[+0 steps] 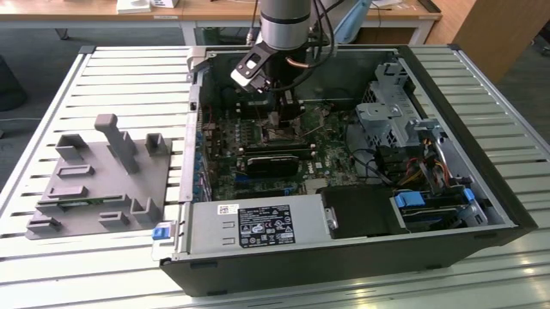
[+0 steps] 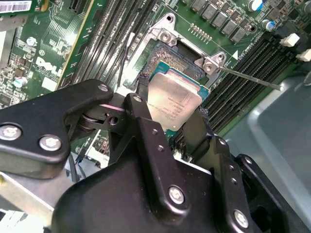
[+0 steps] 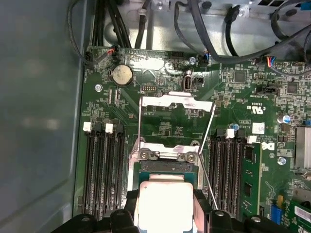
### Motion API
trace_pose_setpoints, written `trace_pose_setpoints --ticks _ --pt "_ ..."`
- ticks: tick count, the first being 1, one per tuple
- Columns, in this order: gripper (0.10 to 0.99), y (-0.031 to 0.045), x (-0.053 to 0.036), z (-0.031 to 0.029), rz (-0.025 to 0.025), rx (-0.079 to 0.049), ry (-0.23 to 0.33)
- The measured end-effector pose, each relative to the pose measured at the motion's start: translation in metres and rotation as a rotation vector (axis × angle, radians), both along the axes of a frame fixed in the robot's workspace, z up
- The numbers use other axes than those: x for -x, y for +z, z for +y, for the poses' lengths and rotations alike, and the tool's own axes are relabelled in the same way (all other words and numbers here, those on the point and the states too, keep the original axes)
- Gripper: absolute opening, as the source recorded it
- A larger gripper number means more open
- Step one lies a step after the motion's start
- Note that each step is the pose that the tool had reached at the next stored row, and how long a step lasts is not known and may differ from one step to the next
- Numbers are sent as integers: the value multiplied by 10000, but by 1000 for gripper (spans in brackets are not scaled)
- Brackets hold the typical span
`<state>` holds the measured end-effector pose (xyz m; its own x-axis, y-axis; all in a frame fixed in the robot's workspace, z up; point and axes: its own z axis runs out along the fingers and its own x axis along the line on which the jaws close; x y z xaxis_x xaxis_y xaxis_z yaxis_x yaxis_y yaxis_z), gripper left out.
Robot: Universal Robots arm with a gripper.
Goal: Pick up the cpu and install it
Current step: 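Place the cpu into insertion slot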
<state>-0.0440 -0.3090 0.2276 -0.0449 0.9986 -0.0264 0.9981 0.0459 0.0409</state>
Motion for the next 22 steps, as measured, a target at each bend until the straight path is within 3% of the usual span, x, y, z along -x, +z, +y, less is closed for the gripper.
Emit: trace_pose_setpoints --ticks 8,22 --pt "533 -137 3 -8 0 1 -61" --pt "533 -238 3 -23 0 -4 -131"
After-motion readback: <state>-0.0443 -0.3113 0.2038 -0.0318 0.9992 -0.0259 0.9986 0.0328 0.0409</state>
